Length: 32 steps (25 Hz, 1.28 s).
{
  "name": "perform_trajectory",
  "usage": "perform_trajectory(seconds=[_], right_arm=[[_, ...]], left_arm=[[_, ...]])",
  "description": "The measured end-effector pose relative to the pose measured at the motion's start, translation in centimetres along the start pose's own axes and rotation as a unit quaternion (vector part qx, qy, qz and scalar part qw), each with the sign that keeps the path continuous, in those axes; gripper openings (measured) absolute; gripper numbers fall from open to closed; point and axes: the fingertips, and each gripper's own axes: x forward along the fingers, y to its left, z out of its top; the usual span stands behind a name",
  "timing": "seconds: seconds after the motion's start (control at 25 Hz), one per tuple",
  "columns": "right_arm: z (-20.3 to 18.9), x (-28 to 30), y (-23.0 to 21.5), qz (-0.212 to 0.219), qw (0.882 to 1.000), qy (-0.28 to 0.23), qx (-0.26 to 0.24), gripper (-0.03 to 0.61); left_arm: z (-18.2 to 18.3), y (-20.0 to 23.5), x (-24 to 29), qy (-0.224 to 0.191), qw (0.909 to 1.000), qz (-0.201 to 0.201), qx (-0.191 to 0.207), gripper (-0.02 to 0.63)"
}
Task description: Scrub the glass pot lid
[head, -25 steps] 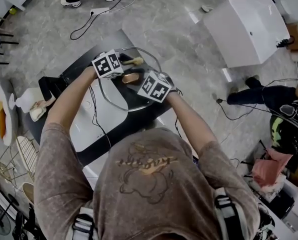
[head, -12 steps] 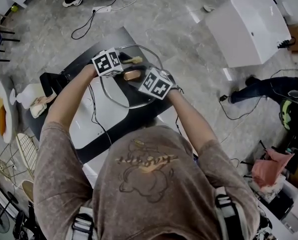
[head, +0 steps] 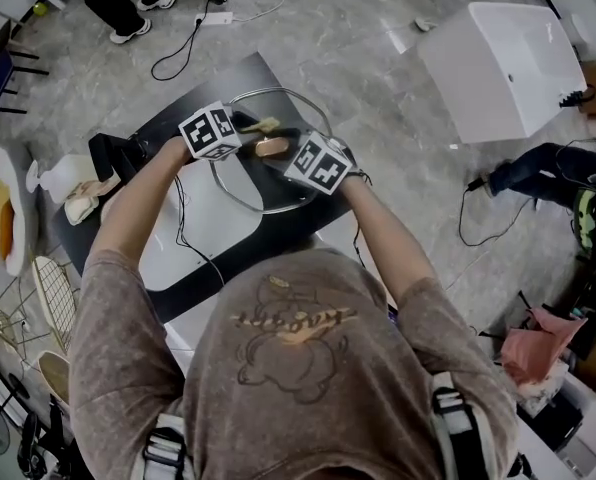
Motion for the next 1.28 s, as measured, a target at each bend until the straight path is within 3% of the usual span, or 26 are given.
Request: perform_trajectory(seconds=[0.64,1.28], right_arm=[[0.1,0.0,0.3,0.008,1.000,0.004,0.003,0.244],[-0.2,-0.2,0.2,0.025,1.000,0.008,0.006,0.244]], left_arm=[[-3.2,-2.5,-2.2,-0.024,0.9956,0.053,-0.074,0.063],[-4.7,-5.5,-2.8,-0.053,0.9740,0.154,-0.158,0.063]])
